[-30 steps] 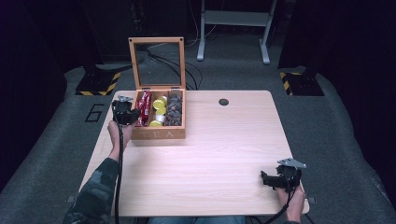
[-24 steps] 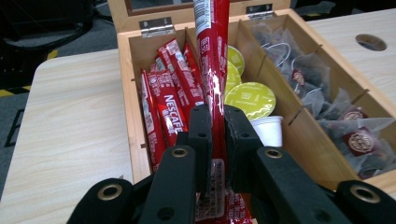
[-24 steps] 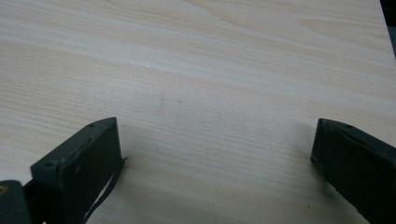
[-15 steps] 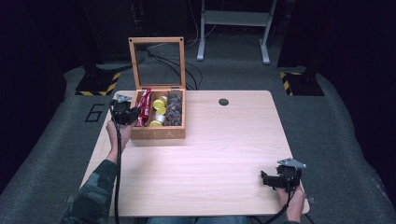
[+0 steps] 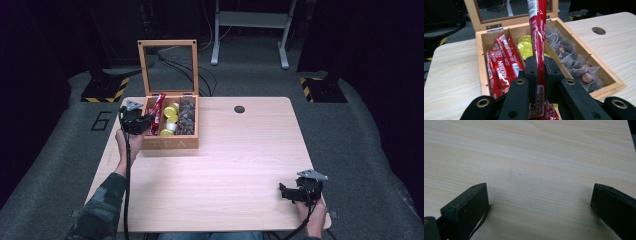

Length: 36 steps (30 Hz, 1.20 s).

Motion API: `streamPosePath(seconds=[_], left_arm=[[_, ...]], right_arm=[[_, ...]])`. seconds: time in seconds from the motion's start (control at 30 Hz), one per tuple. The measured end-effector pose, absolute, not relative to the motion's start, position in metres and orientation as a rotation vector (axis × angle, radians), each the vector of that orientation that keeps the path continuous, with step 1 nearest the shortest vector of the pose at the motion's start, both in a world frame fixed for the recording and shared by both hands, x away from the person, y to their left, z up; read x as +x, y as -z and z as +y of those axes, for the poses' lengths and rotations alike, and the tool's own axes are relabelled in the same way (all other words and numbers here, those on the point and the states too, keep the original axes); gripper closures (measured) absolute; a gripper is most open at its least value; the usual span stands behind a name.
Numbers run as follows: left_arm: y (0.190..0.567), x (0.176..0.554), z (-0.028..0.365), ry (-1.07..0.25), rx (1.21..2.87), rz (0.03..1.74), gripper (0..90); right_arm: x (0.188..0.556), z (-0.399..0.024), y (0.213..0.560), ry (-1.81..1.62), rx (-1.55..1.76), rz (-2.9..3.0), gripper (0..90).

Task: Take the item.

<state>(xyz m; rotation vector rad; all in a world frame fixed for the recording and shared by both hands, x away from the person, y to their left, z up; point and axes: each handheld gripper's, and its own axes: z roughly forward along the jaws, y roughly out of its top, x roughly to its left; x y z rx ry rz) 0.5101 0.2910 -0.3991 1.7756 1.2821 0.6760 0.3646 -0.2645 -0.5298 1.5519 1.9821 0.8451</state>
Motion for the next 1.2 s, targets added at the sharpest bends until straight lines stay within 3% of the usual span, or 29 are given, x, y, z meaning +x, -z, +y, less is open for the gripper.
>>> streamPosePath(seconds=[1.2], left_arm=[[0.385, 0.497, 0.220, -0.603, 1.837, 1.076, 82.2]], right_arm=[[0.365, -0.264, 0.530, -0.846, 1.552, 1.982, 1.1]])
